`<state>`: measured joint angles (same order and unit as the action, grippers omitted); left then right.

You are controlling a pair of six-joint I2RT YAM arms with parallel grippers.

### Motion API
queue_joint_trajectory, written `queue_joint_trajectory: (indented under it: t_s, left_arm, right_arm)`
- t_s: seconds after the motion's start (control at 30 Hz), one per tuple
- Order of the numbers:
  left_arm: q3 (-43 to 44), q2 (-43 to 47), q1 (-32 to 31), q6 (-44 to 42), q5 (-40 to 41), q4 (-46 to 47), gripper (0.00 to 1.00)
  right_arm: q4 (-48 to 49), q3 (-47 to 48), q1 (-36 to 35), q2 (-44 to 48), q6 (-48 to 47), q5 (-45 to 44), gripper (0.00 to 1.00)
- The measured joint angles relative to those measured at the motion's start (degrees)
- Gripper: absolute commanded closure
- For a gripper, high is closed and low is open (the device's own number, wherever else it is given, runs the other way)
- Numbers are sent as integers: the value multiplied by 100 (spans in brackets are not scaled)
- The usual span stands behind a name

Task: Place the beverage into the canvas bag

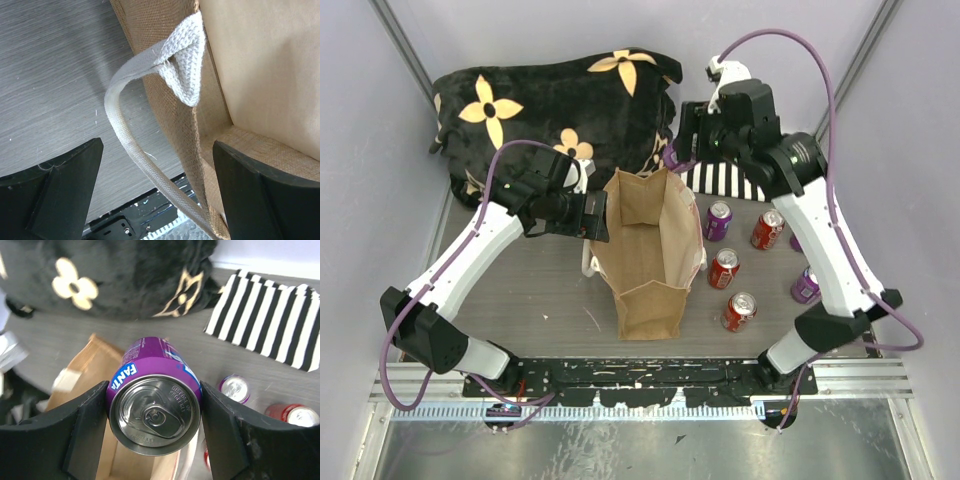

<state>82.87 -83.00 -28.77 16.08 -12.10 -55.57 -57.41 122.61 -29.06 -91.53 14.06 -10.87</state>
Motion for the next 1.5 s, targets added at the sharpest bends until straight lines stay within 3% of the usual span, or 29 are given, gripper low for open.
queue_joint_trajectory:
  t_s: [0.23, 0.43, 0.87, 1.5]
  left_arm:
    - [0, 0, 2, 2, -22, 0, 2]
    - [0, 0, 0, 0, -46, 0, 2]
    - [-2, 9, 2, -24, -46, 2, 2]
    - [-166, 105, 0, 92, -260, 70, 1]
  right_arm:
    - [-66, -1091, -905, 870, 431, -199, 99]
    - [81, -2197, -1126, 780, 623, -291, 99]
    - [793, -2277, -1377, -509, 562, -356, 99]
    - [1932, -2837, -1429, -1493, 555, -463, 99]
